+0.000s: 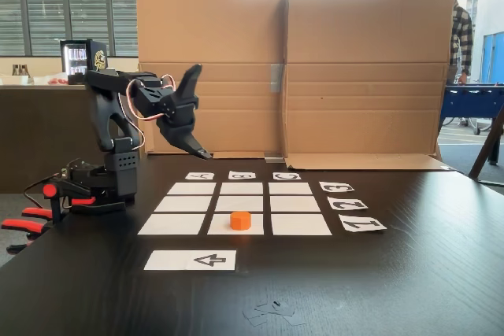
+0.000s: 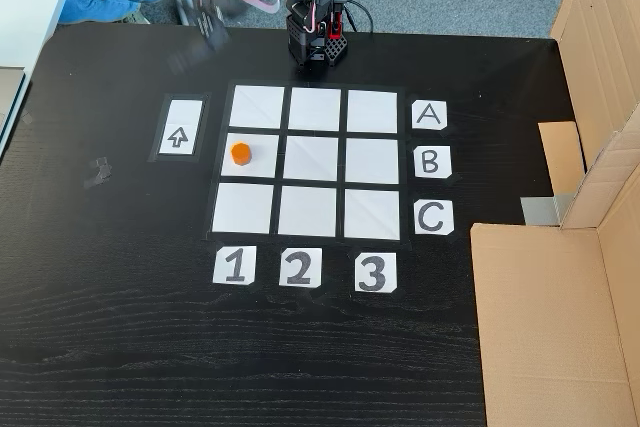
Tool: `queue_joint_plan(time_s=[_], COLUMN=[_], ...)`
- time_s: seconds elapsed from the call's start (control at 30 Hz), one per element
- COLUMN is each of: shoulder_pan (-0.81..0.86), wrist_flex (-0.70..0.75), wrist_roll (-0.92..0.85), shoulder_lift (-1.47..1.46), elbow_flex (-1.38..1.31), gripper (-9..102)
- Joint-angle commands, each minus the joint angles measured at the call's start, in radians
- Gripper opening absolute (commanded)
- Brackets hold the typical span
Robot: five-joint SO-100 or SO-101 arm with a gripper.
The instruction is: Pick up the round, orange token and place it in the grid on square B1.
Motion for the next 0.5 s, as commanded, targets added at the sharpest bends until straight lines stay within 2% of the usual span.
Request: queue_joint_plan(time_s=[0.0, 0.03, 0.13, 0.27, 0.47], shoulder_pan=[0.146, 0.209, 0.377, 0.540, 0.669], wrist_flex=[-0.026, -0.023, -0.018, 0.003, 0.270], wrist_roll=[-0.008, -0.005, 0.006, 0.009, -0.028], shoulder_lift=[0.164, 0.189, 0.261, 0.422, 0.767], elbow_flex=[0.005, 0.009, 0.075, 0.232, 0.459], gripper=[74, 69, 43, -1, -1])
